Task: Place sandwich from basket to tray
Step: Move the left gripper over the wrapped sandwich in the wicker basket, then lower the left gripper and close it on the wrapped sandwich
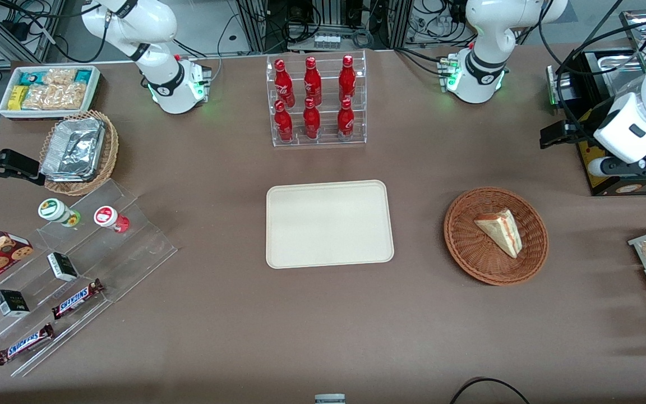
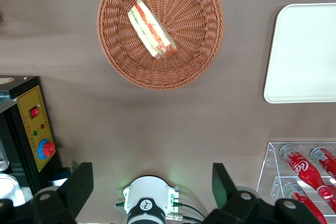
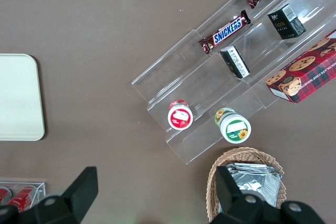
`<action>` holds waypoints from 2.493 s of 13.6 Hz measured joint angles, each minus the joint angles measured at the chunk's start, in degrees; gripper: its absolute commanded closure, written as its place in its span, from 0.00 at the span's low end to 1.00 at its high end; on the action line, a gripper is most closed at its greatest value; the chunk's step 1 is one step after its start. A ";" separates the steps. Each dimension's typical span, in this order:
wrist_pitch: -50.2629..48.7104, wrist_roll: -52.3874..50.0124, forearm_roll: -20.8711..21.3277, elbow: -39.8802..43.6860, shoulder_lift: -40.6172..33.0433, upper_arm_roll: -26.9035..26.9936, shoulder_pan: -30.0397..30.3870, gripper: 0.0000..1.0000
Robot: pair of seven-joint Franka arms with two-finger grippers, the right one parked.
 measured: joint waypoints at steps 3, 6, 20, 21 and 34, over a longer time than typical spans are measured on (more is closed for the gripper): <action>-0.01 0.00 0.16 -0.10 -0.34 0.00 0.00 0.00; 1.26 0.00 0.44 -1.49 -0.30 -0.10 0.00 0.00; 37.64 -0.56 2.00 -25.68 6.84 -0.05 0.12 0.00; 39.07 -1.67 2.00 -25.69 8.01 -0.01 0.16 0.00; 46.34 -35.10 2.53 -26.23 14.43 -0.21 0.15 0.00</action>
